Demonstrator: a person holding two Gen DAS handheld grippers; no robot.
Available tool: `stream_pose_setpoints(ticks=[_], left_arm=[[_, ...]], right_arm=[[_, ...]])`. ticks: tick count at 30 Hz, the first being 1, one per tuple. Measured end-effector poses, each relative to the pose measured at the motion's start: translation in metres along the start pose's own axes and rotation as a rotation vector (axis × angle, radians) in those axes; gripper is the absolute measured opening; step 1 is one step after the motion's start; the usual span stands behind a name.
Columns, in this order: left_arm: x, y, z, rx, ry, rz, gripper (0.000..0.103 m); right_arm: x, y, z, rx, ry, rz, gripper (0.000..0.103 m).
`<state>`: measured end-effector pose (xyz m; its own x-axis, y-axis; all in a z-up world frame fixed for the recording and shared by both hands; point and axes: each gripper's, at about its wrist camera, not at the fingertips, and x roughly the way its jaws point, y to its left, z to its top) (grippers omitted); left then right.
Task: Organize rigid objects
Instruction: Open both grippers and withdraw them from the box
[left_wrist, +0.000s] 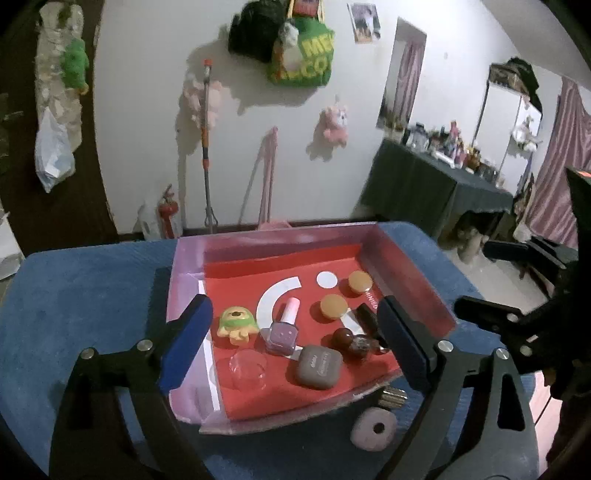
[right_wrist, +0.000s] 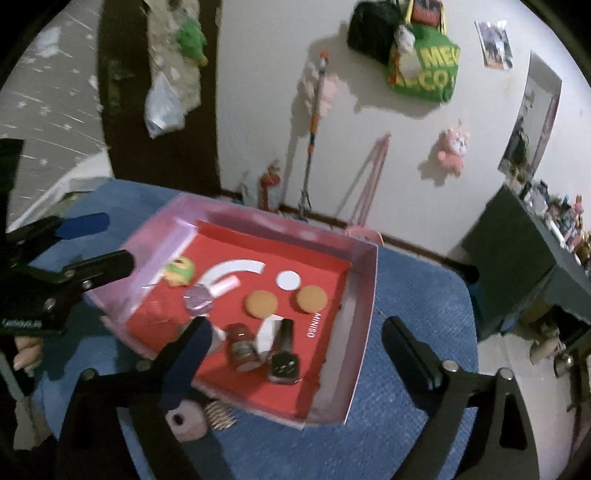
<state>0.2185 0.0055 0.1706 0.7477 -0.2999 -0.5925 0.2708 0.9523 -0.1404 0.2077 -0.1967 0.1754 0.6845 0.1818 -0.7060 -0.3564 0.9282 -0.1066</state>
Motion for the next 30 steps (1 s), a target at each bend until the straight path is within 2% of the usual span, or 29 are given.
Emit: stream_pose_setpoints(ticks=[3,7,14,18,25,30], left_arm=[[-0.024,-0.006,-0.014,0.011,-0.05,0.008,0.091],[-0.043,-0.007,-0.037,-0.021,-0.092,0.007,0.095],[-0.058,-0.013,-0.083,-0.032,-0.119,0.031,0.096],[-0.054,-0.016,-0.106,-0.045,-0.087,0.036,0.096],[-0.044,-0.023,-0.141,-0.034,-0.029,0.054,0.096],[-0.034,-0.025,-0.153,-0.027,-0.004,0.076,0.096]], right_arm=[[-0.032,0.008,-0.012,-0.025,-0.075,-0.025,0.103],[-0.066,0.017,-0.037,-0.017,-0.163,-0.04,0.103],[-0.085,0.032,-0.09,0.004,-0.229,-0.091,0.103],[-0.081,0.039,-0.118,0.029,-0.222,-0.129,0.103],[-0.058,0.038,-0.155,0.13,-0.183,-0.075,0.103],[-0.034,0.039,-0.172,0.174,-0.136,-0.061,0.103]])
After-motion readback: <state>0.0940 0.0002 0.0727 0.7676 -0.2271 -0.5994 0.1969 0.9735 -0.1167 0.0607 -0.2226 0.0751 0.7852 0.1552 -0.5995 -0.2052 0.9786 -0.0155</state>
